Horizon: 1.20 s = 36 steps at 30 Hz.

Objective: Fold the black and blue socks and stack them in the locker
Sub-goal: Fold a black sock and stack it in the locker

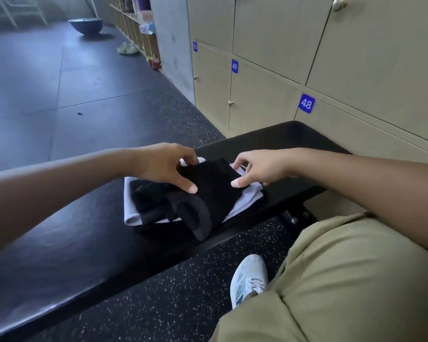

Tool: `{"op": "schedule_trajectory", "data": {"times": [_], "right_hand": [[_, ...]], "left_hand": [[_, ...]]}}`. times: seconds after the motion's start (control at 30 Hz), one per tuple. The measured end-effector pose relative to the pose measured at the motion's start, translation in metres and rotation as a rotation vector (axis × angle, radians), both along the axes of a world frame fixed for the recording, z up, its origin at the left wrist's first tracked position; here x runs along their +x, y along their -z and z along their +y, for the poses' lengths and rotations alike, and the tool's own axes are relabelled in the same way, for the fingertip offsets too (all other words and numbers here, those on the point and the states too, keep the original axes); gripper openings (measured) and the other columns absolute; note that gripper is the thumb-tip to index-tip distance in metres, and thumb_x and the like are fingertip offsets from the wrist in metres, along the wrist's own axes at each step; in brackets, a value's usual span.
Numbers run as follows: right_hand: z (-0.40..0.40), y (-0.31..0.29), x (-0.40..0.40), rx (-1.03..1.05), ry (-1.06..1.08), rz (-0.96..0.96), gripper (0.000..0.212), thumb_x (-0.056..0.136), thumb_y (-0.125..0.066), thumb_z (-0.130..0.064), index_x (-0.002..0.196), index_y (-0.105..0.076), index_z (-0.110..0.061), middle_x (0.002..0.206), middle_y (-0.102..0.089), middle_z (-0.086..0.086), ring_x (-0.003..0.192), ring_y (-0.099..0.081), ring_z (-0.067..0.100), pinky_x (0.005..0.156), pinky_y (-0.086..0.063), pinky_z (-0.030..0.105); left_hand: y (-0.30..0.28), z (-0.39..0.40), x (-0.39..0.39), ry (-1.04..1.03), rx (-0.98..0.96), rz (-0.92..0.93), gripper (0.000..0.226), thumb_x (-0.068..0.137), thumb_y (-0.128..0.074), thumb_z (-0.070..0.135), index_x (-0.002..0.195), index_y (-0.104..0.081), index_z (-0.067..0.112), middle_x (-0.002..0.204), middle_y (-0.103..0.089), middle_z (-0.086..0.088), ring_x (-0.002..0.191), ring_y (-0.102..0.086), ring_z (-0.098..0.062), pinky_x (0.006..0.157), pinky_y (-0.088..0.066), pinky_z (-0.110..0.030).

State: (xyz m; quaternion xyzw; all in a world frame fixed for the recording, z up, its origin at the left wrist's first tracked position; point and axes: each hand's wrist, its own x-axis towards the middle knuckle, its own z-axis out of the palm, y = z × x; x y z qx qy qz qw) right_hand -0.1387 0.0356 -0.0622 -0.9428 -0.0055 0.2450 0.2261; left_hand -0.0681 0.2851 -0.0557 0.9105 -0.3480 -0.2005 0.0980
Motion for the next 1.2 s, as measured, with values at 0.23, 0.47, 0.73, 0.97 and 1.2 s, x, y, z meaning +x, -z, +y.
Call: {"op": "schedule_trajectory", "data": {"times": [0.23,0.47,0.73,0.97,1.2], "right_hand": [[-0.002,0.017,0.002,0.242,0.236,0.006,0.045,0.090,-0.074,-0.041,0.124,-0.056,-0.018,0.128,-0.050,-0.005,0.120,-0.051,0.015,0.098,-0.054,0.040],[-0.019,0.028,-0.005,0.262,0.266,-0.077,0.023,0.086,-0.080,-0.020,0.100,-0.065,-0.008,0.078,-0.051,-0.002,0.073,-0.049,0.013,0.067,-0.040,0.026],[-0.070,0.035,-0.008,0.209,0.334,-0.156,0.018,0.083,-0.083,-0.019,0.085,-0.066,-0.013,0.072,-0.056,-0.003,0.067,-0.050,0.012,0.064,-0.040,0.025],[-0.135,0.041,-0.012,0.188,0.455,-0.274,0.015,0.085,-0.081,-0.020,0.085,-0.067,-0.015,0.072,-0.060,-0.004,0.044,-0.048,-0.001,0.047,-0.036,0.012],[-0.191,0.044,-0.004,0.109,0.542,-0.349,0.014,0.087,-0.079,-0.021,0.088,-0.066,-0.016,0.075,-0.061,-0.006,0.063,-0.055,0.007,0.058,-0.039,0.020]], "left_hand": [[0.031,-0.005,-0.014,-0.096,-0.322,-0.019,0.026,0.078,-0.084,0.043,0.091,-0.065,0.030,0.104,-0.060,0.010,0.101,-0.059,-0.013,0.091,-0.047,-0.033],[0.060,-0.023,-0.018,-0.149,-0.447,-0.063,0.030,0.077,-0.085,0.044,0.078,-0.056,0.038,0.101,-0.055,0.012,0.100,-0.050,-0.017,0.088,-0.041,-0.034],[0.069,-0.078,-0.021,-0.140,-0.564,-0.141,0.031,0.074,-0.087,0.042,0.078,-0.058,0.033,0.092,-0.055,0.014,0.099,-0.052,-0.016,0.083,-0.035,-0.028],[0.079,-0.153,-0.010,-0.132,-0.612,-0.156,0.030,0.075,-0.084,0.045,0.083,-0.060,0.029,0.092,-0.055,0.014,0.105,-0.049,-0.019,0.090,-0.039,-0.034],[0.079,-0.222,0.001,-0.129,-0.623,-0.152,0.030,0.079,-0.082,0.044,0.084,-0.058,0.027,0.098,-0.055,0.010,0.110,-0.048,-0.021,0.090,-0.039,-0.034]]}}
